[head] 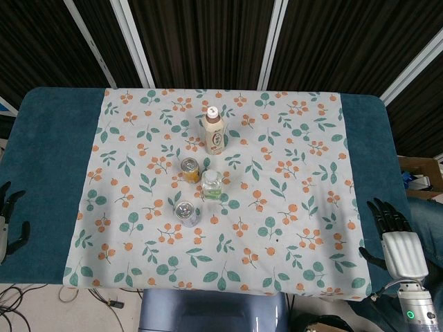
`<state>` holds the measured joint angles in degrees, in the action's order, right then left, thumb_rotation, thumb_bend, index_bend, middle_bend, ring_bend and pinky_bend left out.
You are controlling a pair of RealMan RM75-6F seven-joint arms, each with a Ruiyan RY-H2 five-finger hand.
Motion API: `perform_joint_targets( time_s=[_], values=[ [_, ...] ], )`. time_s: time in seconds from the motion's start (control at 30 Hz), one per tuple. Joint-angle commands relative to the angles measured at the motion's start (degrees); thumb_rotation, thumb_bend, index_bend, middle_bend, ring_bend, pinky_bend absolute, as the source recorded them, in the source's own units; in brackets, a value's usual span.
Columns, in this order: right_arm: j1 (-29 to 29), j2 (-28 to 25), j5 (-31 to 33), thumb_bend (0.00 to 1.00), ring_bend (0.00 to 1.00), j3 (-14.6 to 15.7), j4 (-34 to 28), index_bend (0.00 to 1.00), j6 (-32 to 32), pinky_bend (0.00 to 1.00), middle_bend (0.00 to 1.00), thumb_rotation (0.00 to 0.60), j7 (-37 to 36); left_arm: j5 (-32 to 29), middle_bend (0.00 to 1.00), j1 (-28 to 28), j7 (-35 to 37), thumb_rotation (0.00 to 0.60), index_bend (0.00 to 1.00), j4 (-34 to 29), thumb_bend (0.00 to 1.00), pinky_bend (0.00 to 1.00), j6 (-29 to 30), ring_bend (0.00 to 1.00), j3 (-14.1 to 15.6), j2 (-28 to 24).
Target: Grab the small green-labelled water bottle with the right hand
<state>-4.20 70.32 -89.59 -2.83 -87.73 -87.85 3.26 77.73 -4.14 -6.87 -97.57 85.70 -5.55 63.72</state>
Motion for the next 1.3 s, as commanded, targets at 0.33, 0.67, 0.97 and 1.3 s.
perform_joint_targets(
  time_s=[0.33,0.67,0.97,1.3],
  values=[
    [-0.98,0.44,1.37,0.22,0.09,-0.33,1.15,0.02,2.50,0.18,0.08,0.600,-3.62,-0.10,0.00,-0.02,-0.04,0.600,0.16,-0.18,0.48,0.00,-0.26,0.03,0.05,-0.07],
    [-4.40,-1.36,0.54,0.22,0.09,-2.00,-1.14,0.03,5.63,0.18,0.09,0.600,-18.69,-0.88,0.00,0.30,1.53,0.600,0.16,-0.64,0.48,0.00,-0.16,0.03,-0.34,-0.21],
    [-16.91,-3.49,6.80,0.21,0.09,-7.43,-3.21,0.03,24.86,0.18,0.09,0.600,-28.93,-1.18,0.00,-0.17,0.50,0.600,0.15,-0.74,0.48,0.00,-0.93,0.03,-0.36,0.02],
    [-28.77,3.15,16.60,0.20,0.09,-12.38,0.57,0.04,40.43,0.18,0.10,0.600,-28.66,-1.38,0.00,-0.18,0.87,0.600,0.15,-0.82,0.48,0.00,-1.11,0.03,-0.40,-0.16]
  ],
)
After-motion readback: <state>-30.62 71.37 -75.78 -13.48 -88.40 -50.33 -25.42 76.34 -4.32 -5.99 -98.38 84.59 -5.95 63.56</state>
